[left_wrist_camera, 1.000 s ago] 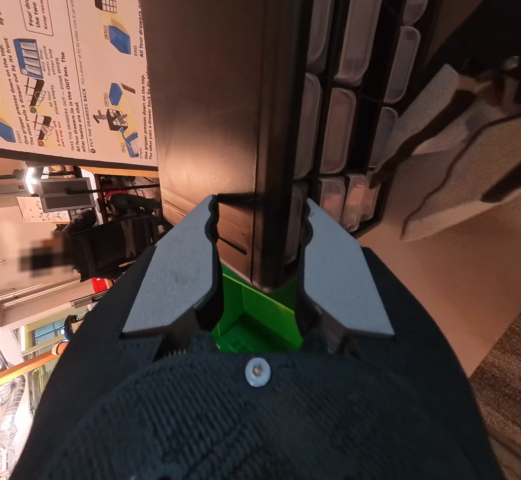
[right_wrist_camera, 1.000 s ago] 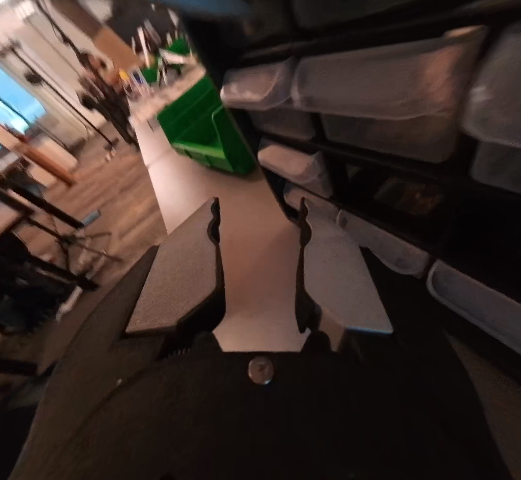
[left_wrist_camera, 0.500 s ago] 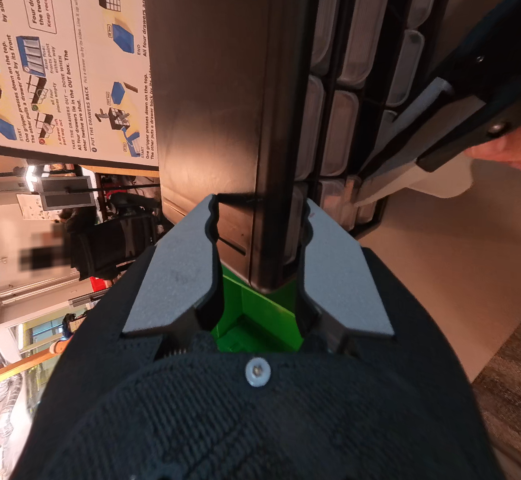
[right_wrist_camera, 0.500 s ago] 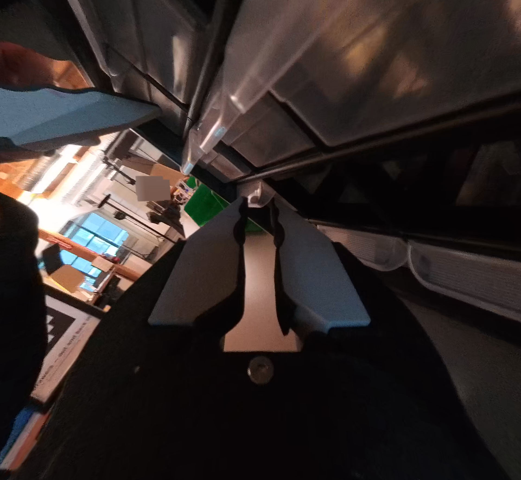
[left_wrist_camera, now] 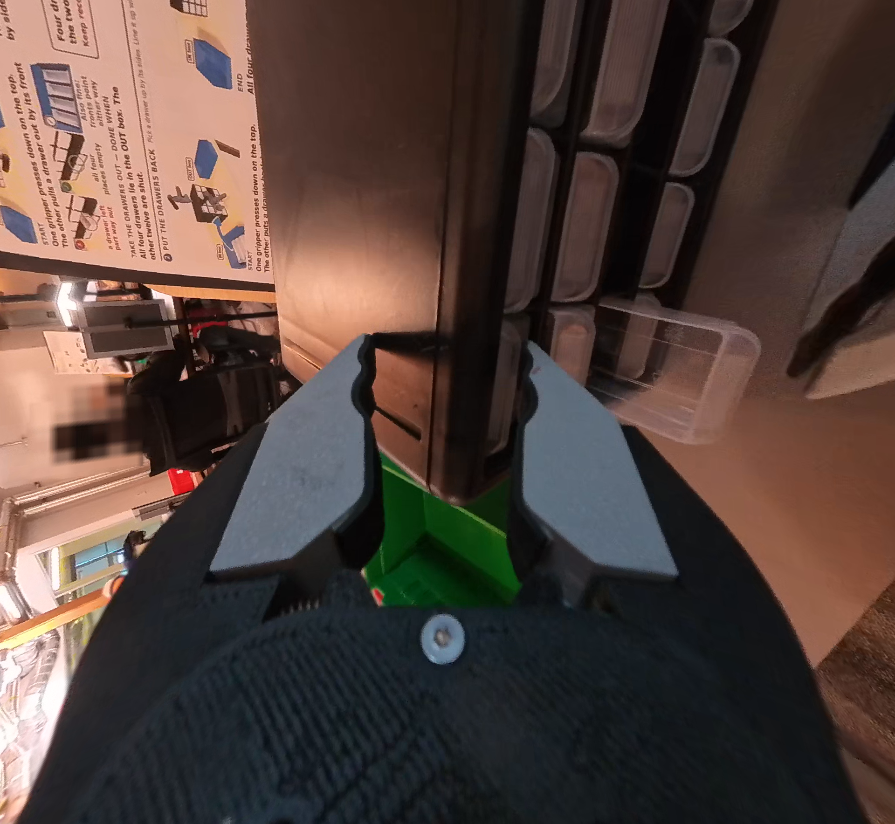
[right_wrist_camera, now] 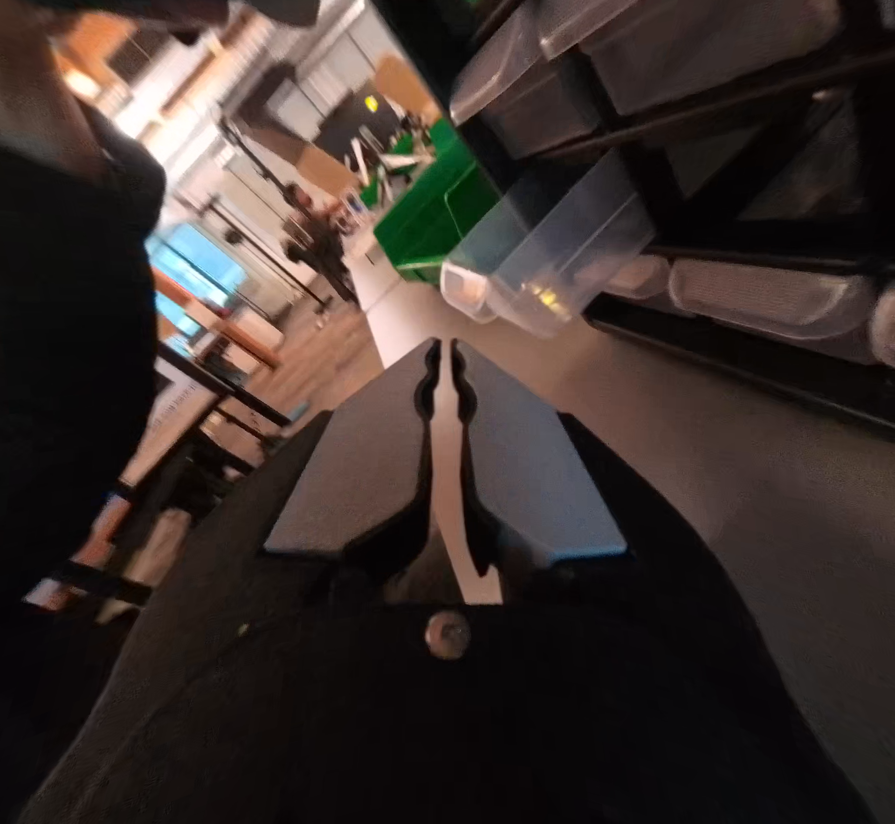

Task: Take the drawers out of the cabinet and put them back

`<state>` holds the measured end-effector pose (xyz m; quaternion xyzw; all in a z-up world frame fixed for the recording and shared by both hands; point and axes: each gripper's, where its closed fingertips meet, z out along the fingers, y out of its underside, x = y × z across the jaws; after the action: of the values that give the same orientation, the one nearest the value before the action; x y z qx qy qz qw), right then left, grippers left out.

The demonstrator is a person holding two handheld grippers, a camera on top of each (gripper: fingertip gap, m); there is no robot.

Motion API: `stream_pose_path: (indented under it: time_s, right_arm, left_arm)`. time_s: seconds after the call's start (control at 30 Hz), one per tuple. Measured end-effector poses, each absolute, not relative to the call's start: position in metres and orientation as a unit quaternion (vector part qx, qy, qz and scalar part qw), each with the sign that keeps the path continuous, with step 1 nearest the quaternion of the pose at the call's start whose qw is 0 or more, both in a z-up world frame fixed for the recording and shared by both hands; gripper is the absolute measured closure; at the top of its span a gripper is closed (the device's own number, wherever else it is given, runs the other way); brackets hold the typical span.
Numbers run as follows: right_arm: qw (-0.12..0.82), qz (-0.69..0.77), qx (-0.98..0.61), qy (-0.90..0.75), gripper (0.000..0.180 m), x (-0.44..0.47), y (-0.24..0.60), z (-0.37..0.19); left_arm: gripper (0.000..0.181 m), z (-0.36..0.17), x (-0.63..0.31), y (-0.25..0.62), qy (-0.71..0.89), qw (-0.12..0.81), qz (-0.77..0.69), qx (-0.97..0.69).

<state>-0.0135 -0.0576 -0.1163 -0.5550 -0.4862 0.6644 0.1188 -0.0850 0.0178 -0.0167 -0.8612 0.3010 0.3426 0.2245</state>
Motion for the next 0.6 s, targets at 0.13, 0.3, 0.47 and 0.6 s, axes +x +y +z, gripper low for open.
stream_pose_path:
  time_s: [0.13,0.3,0.47,0.6]
  right_arm:
    - [0.204,0.591,-0.547,-0.556,0.143,0.0,-0.039,-0.109]
    - [0.301,0.454,-0.444,-0.711,0.119,0.003,-0.054,-0.097]
    - [0.397,0.308,-0.369,-0.782,0.127,-0.023,-0.05,-0.093]
    - [0.401,0.159,-0.325,-0.842,0.145,-0.044,-0.035,-0.125]
  left_arm:
    - [0.123,-0.017,-0.085,0.018,0.297,0.237,0.34,-0.86]
    - [0.123,-0.017,-0.085,0.018,0.298,0.228,0.343,-0.861]
    - [0.123,-0.017,-0.085,0.017,0.297,0.217,0.348,-0.862]
    - [0.123,-0.017,-0.085,0.017,0.298,0.215,0.349,-0.862]
